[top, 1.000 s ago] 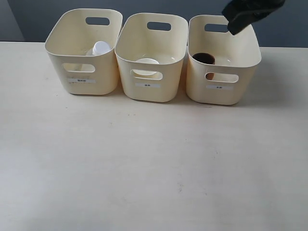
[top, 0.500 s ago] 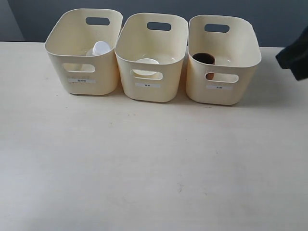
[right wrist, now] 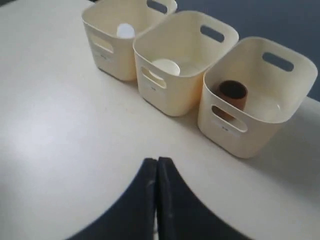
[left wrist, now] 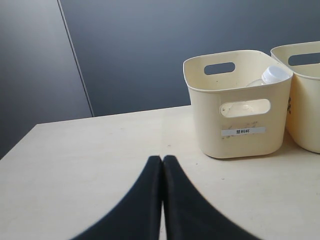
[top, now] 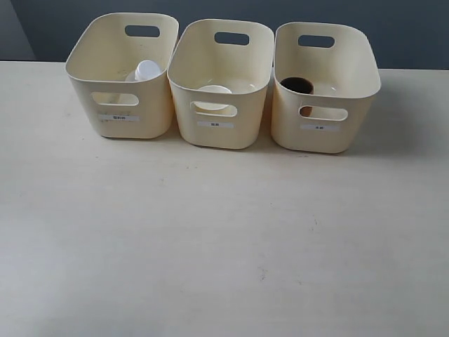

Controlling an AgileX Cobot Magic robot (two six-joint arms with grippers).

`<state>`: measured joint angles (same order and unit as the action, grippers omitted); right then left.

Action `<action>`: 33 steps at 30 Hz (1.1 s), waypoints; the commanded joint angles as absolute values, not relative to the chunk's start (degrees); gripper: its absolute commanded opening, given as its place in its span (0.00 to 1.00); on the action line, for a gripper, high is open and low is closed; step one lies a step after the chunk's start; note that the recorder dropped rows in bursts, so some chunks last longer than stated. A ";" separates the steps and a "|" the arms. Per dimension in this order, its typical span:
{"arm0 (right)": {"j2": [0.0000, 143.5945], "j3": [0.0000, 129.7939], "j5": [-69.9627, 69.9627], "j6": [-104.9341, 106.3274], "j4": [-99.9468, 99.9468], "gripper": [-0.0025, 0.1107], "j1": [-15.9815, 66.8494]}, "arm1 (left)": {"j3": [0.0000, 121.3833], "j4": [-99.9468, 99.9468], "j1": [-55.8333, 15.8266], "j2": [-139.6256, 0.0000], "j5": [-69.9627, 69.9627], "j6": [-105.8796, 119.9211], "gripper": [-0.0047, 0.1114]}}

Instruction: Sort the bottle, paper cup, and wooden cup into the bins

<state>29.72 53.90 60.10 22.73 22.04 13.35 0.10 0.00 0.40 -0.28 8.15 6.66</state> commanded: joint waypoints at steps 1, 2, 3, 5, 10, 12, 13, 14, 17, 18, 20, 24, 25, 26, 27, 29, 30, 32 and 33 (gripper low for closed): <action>25.23 53.70 59.97 22.27 25.78 0.01 13.32 | 0.00 0.00 0.43 0.00 7.74 6.58 0.04; 24.57 53.70 59.97 22.27 26.47 0.01 13.32 | 0.00 0.00 0.43 0.00 7.74 6.58 0.04; 23.89 53.70 59.97 22.27 27.36 0.01 13.32 | 0.00 0.00 0.43 0.00 7.74 6.58 0.04; 22.80 53.70 59.75 22.27 28.38 0.01 13.32 | 0.00 0.00 0.43 0.00 7.74 6.58 0.04; 21.50 53.70 59.75 22.27 28.86 0.01 13.32 | 0.00 0.00 0.43 0.00 7.74 6.58 0.04; 21.48 53.70 59.75 22.27 28.97 0.01 13.32 | 0.00 0.00 0.43 0.00 7.74 6.58 0.04; 21.48 53.70 59.24 22.27 28.83 0.01 13.32 | 0.00 0.00 0.43 0.00 7.74 6.58 0.04; 21.48 53.70 57.54 22.27 28.21 0.01 13.32 | 0.00 0.00 0.43 0.00 7.74 6.58 0.04; 21.48 53.82 54.78 19.39 27.05 0.01 13.32 | 0.00 0.00 0.43 0.00 7.74 6.58 0.04; 21.48 53.82 54.76 18.11 26.09 0.01 13.32 | 0.00 0.00 0.43 0.00 7.74 6.58 0.04; 21.48 53.70 54.65 13.65 22.15 0.01 13.10 | 0.00 0.00 0.43 0.00 7.74 6.58 0.04; 18.35 49.44 46.73 8.73 14.35 0.01 10.05 | 0.00 0.00 0.43 0.00 7.74 6.58 0.04; 17.14 47.14 44.04 8.85 14.00 0.01 9.24 | 0.00 0.00 0.43 0.00 7.74 6.58 0.04; 15.42 44.70 40.81 9.25 13.86 0.01 8.43 | 0.00 0.00 0.43 0.00 7.74 6.58 0.04; 13.62 42.18 37.92 9.40 13.86 0.01 7.83 | 0.00 0.00 0.43 0.00 7.74 6.58 0.04; 10.09 37.64 33.22 9.50 13.26 0.01 7.30 | 0.00 0.00 0.43 0.00 7.74 6.58 0.04; 8.43 35.16 30.80 9.65 13.14 0.01 7.30 | 0.00 0.00 0.43 0.00 7.74 6.58 0.04; 5.61 30.81 25.94 9.64 12.73 0.01 7.30 | 0.00 0.00 0.43 0.00 7.74 6.58 0.04; 4.03 28.45 23.70 9.64 12.41 0.01 7.30 | 0.00 0.00 0.43 0.00 7.74 6.58 0.04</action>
